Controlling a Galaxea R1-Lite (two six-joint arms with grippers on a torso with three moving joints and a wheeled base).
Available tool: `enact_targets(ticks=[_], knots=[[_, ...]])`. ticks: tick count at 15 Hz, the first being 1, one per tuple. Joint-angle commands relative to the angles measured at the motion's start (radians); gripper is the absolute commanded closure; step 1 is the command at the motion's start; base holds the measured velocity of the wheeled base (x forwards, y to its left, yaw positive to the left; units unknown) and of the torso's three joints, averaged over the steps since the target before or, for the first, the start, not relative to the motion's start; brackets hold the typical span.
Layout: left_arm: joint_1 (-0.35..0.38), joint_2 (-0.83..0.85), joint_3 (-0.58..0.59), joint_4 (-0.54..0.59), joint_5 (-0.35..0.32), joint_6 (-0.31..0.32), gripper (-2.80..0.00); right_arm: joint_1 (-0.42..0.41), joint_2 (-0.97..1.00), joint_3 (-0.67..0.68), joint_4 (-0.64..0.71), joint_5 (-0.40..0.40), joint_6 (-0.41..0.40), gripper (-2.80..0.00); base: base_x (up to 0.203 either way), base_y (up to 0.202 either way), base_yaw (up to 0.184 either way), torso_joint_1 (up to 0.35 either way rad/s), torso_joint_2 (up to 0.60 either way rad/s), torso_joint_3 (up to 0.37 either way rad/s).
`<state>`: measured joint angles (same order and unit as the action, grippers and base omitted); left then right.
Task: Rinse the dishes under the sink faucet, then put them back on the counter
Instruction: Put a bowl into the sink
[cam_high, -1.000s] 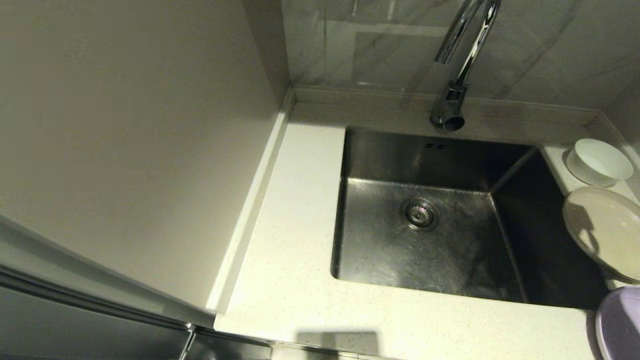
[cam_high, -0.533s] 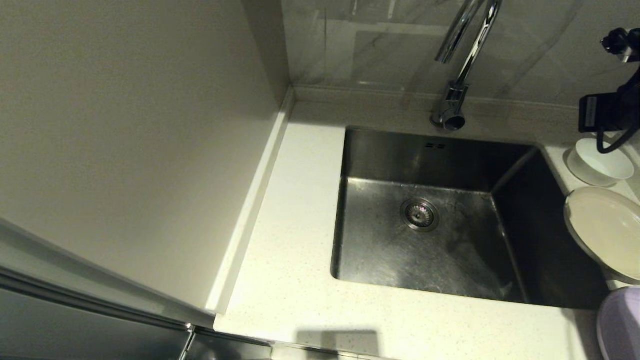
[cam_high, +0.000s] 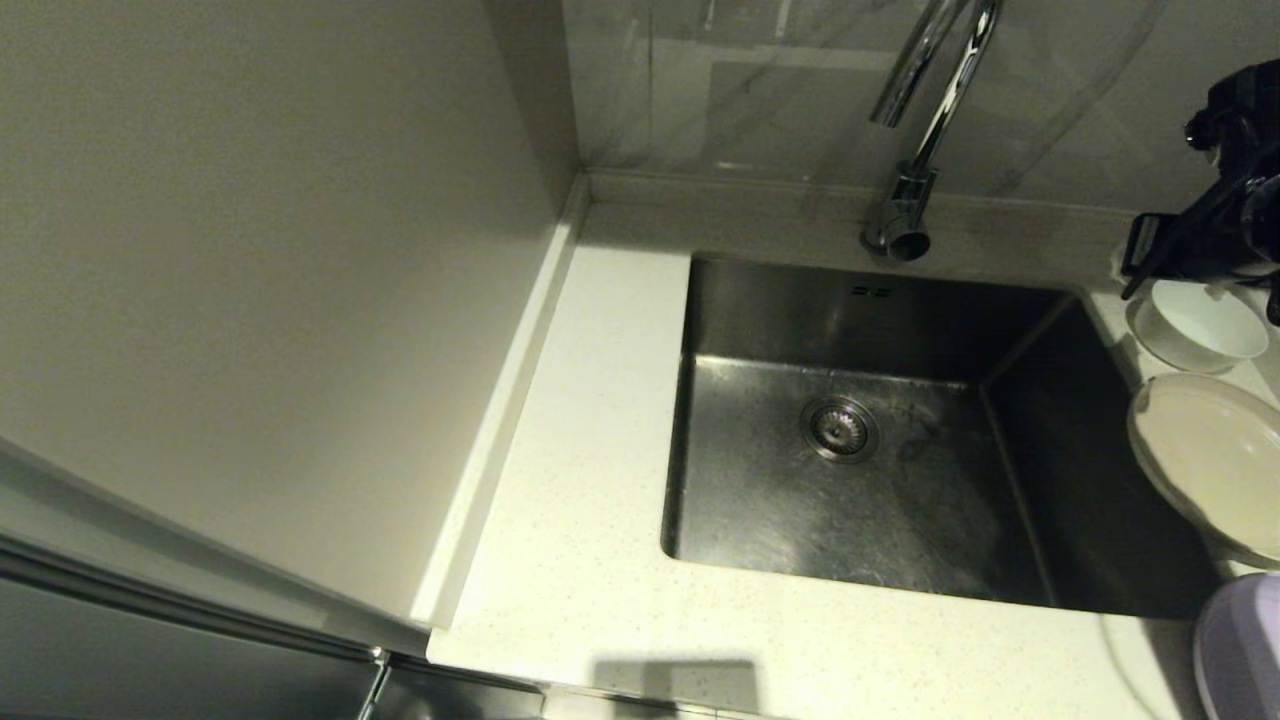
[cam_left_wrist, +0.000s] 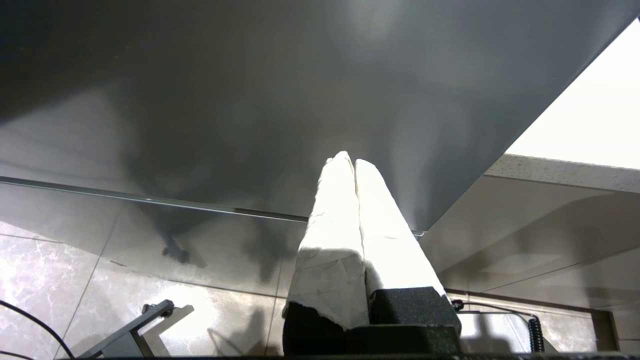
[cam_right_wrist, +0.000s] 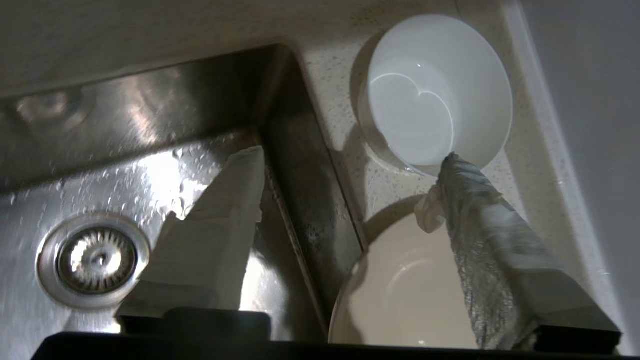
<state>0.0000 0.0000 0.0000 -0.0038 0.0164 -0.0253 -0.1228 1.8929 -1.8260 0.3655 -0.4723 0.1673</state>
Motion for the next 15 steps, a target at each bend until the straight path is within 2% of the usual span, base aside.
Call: enact_targets(ticks=[1, 4, 7, 11, 15], knots=[[0.0, -0.003, 0.0, -0.001, 0.0, -0.001, 0.0, -0.028, 0.066, -0.034, 0.002, -0.005, 0.05, -2.8, 0.0, 0.0, 0.0, 0.0, 0.0, 0.0], [0.0, -0.003, 0.0, -0.001, 0.0, -0.001, 0.0, -0.059, 0.115, -0.048, -0.001, -0.006, 0.123, -2.8, 0.0, 0.0, 0.0, 0.0, 0.0, 0.0], [0.0, -0.004, 0.0, -0.001, 0.0, -0.001, 0.0, -0.064, 0.155, -0.09, -0.026, -0.006, 0.137, -2.8, 0.0, 0.0, 0.0, 0.0, 0.0, 0.0], [0.0, -0.004, 0.0, -0.001, 0.0, -0.001, 0.0, -0.078, 0.213, -0.156, -0.067, -0.008, 0.114, -2.8, 0.0, 0.0, 0.0, 0.0, 0.0, 0.0], [-0.001, -0.003, 0.0, -0.001, 0.0, -0.001, 0.0, -0.102, 0.254, -0.156, -0.156, -0.014, -0.005, -2.8, 0.0, 0.0, 0.0, 0.0, 0.0, 0.0]])
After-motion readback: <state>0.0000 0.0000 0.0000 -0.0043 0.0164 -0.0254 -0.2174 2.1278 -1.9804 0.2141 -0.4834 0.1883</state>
